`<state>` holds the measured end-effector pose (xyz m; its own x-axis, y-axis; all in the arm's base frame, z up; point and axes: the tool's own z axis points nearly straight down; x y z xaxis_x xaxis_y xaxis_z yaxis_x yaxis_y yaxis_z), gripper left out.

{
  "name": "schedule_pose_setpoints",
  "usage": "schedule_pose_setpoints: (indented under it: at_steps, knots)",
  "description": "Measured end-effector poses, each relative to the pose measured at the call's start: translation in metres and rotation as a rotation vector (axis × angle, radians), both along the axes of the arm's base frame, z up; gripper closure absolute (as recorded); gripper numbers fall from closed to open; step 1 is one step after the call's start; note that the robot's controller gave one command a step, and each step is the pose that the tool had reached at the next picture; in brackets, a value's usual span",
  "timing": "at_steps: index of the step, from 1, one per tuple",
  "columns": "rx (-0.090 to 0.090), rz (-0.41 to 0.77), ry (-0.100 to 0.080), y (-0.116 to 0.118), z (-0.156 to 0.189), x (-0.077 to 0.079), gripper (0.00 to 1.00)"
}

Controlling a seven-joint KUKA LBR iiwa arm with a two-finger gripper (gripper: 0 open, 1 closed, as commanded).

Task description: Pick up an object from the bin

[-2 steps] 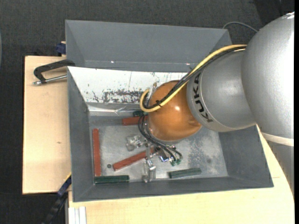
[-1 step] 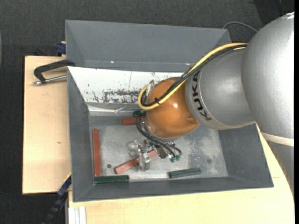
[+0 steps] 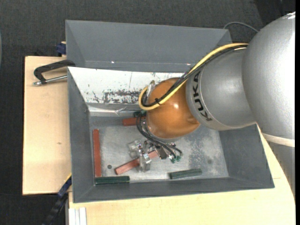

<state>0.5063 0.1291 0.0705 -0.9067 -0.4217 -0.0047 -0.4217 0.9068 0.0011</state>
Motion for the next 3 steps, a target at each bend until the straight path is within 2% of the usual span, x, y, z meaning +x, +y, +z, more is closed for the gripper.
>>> schedule_pose_setpoints:
  at_steps: [3]
  knots:
    - [0.000, -0.001, -0.001, 0.001, 0.018, 0.000, 1.00]
